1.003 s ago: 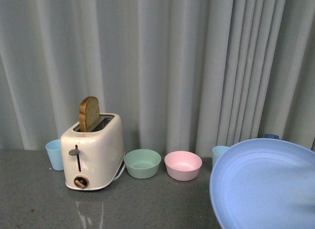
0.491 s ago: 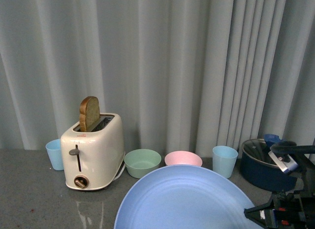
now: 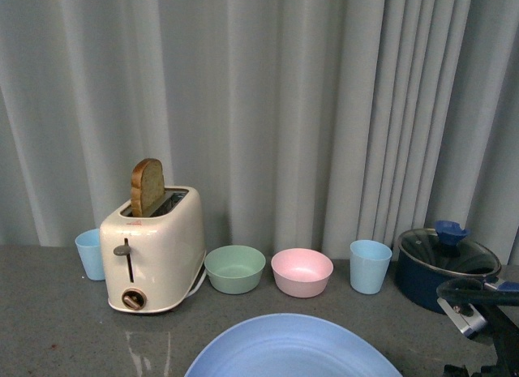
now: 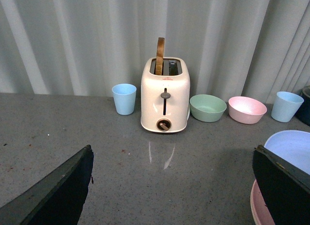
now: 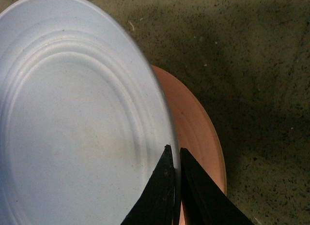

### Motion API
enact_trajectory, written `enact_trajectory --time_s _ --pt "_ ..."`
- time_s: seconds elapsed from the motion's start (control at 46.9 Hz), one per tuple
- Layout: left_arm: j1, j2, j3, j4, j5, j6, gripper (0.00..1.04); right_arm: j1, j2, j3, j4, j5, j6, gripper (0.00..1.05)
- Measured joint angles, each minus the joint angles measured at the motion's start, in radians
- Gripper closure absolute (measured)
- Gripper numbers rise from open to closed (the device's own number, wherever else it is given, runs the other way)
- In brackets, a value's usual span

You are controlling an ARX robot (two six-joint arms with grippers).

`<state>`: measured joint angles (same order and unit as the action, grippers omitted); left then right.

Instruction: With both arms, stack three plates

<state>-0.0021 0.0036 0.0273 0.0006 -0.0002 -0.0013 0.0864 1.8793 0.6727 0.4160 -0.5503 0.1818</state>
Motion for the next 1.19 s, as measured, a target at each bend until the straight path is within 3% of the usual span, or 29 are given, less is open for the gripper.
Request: enact_trajectory --time_s 0.405,1.195 --pt "0.0 0.0 0.0 0.0 0.0 0.0 0.07 0.004 -0.01 -0.045 -0.056 0.037 -0.104 1.01" --pt "0.0 0.0 0.0 0.0 0.0 0.0 0.07 -0.021 0.069 -0.009 -0.015 0.056 -0.091 1.01"
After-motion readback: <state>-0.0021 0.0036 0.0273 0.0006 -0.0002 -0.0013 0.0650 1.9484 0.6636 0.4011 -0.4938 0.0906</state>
